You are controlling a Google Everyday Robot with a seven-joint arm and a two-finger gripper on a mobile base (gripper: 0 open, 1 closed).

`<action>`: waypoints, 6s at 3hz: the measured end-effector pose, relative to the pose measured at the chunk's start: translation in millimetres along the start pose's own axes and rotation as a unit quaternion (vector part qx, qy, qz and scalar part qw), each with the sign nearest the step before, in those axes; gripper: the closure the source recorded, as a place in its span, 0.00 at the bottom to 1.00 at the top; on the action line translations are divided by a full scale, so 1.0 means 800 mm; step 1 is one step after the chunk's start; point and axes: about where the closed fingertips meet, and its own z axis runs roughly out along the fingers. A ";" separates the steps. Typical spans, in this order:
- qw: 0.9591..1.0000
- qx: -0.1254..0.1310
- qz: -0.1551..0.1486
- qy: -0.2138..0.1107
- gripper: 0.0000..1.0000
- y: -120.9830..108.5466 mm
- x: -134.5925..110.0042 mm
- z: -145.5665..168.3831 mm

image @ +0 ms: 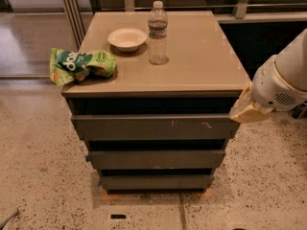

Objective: Open middle drawer

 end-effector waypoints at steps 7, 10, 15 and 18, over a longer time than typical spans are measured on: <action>0.988 -0.121 0.041 -0.090 0.84 0.063 0.128 0.385; 0.989 -0.048 -0.032 -0.135 0.14 0.059 0.136 0.442; 0.976 -0.018 -0.113 -0.184 0.00 -0.032 0.053 0.528; 0.986 -0.047 -0.097 -0.131 0.00 -0.044 0.057 0.586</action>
Offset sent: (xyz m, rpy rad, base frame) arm 0.0001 -0.0036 -0.0244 0.0148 0.0276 -0.0146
